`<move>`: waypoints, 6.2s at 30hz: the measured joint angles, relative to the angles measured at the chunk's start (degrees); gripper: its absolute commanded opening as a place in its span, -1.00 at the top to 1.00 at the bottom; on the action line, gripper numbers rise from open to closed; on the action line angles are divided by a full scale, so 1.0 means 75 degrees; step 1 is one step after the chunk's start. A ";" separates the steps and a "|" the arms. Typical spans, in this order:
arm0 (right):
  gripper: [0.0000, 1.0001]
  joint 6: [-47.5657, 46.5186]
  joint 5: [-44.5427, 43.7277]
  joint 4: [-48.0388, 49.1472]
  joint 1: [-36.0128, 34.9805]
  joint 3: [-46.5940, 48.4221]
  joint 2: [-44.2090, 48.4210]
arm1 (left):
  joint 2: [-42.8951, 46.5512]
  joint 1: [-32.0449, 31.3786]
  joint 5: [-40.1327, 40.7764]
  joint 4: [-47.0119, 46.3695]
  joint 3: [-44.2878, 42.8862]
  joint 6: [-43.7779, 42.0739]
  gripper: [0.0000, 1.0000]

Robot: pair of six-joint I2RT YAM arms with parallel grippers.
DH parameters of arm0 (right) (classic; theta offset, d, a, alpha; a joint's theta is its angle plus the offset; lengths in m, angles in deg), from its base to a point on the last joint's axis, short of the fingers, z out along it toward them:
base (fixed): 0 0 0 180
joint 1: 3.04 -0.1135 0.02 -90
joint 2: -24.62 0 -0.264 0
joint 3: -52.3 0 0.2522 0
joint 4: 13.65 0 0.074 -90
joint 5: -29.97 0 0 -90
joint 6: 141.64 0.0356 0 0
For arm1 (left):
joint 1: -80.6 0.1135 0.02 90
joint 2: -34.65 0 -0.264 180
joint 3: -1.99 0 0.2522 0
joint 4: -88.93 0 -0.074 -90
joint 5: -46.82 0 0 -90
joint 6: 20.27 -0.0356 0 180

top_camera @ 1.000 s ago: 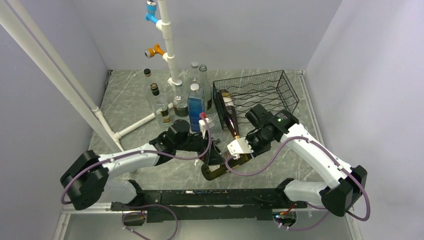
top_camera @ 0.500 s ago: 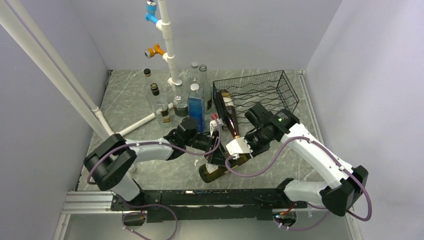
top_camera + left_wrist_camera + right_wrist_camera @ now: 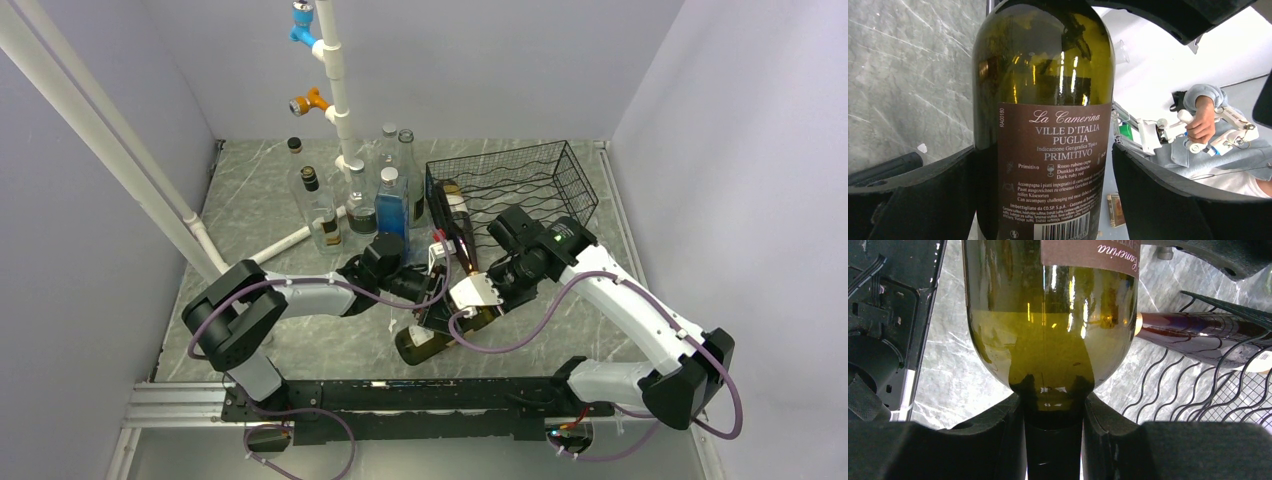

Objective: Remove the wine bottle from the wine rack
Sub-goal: Place the wine bottle at the center of the board.

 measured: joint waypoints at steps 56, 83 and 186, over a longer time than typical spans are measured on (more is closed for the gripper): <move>-0.95 0.1489 0.4275 -0.0428 0.2646 0.0851 0.2124 | 0.1553 -0.0055 0.1247 0.0420 0.1032 -0.0356 1.00; -0.96 0.3223 0.8227 0.0691 0.5627 -0.0711 0.2457 | 0.3550 -0.0554 0.4441 0.0172 0.2535 -0.1239 1.00; 1.00 0.9626 0.7740 0.6502 0.3398 -0.1329 0.0545 | 0.2739 -0.3232 1.0314 -0.0286 0.1306 -0.3098 -0.99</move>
